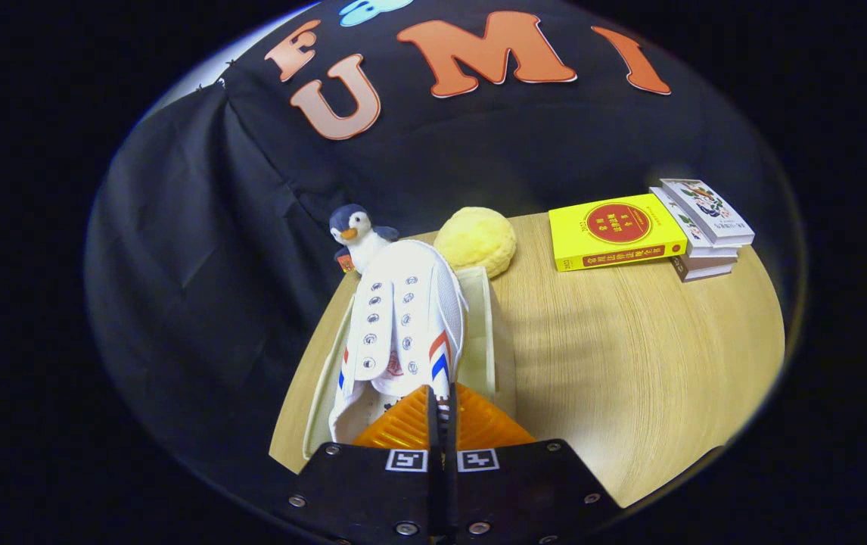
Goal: Open the storage box then place both shoes into the box .Put the left shoe in first, then the right shoe, with the right side of both shoes facing outward in a uniform manner.
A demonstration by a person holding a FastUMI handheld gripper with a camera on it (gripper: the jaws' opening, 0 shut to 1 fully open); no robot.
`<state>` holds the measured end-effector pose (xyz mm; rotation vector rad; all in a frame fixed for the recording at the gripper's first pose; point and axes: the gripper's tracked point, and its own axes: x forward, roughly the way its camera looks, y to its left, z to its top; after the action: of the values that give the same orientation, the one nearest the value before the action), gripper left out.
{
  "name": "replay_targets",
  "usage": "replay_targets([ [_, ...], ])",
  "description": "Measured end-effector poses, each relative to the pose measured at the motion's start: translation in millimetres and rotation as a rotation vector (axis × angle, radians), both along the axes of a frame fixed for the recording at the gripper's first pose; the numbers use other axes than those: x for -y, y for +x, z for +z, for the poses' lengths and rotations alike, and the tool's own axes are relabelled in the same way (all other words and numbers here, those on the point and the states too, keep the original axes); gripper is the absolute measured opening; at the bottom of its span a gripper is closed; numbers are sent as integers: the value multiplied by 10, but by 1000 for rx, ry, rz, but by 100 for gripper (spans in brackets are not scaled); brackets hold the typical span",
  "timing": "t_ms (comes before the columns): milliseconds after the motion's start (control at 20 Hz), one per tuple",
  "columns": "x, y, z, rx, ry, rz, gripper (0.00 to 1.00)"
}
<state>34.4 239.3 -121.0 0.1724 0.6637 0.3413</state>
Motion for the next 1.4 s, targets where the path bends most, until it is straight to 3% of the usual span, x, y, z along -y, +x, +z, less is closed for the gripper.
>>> replay_targets([
  [300,24,97,-402,-20,-190,-79,0],
  [400,-12,140,-443,-27,-202,-89,0],
  [700,-125,-1,-532,-92,-234,-32,5],
  [800,-177,86,-280,-7,-183,-48,26],
  [950,-174,74,98,64,-84,-57,81],
  [1050,22,81,369,115,-45,-80,100],
  [1250,578,9,886,251,-27,-156,99],
  [1400,1141,-62,1262,388,-83,-239,98],
])
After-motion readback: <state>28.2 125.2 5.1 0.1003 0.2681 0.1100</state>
